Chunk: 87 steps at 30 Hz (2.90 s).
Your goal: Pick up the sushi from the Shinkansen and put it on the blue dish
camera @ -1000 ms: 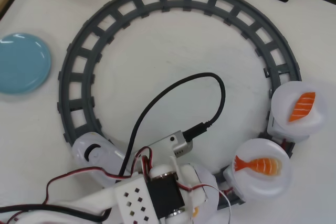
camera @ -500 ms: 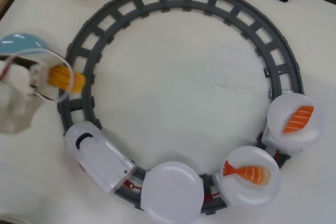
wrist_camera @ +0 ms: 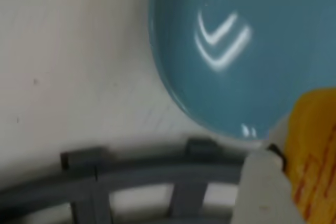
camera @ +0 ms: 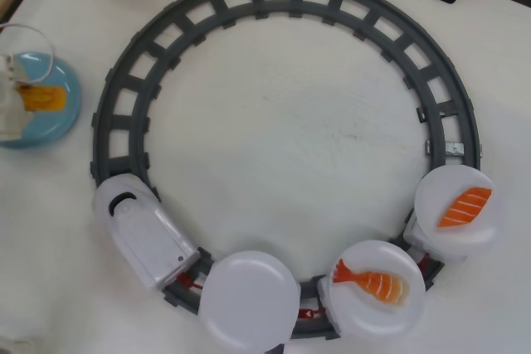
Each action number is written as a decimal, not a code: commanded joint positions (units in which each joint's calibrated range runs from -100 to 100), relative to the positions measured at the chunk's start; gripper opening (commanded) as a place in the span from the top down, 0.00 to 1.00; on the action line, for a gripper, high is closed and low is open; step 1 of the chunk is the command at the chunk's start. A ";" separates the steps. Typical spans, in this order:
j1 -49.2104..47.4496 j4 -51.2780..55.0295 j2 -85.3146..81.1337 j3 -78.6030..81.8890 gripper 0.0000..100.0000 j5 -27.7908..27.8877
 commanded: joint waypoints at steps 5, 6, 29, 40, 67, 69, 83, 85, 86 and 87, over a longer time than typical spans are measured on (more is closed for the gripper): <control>-4.30 2.16 10.70 -16.24 0.97 -0.24; -4.82 2.41 11.86 -17.68 0.97 -0.24; -6.85 2.75 20.90 -22.73 0.87 -0.30; -6.85 8.19 6.05 -22.91 0.72 -0.30; -24.45 -30.20 -74.83 56.17 0.97 -6.73; -25.69 -29.86 -81.13 67.44 0.97 -6.68; -41.80 -11.26 -113.23 100.53 0.97 -6.57; -42.85 -11.17 -112.57 102.25 0.97 -6.63; -43.20 -11.09 -112.49 103.33 0.97 -6.63; -43.29 -11.09 -112.49 104.41 0.97 -6.63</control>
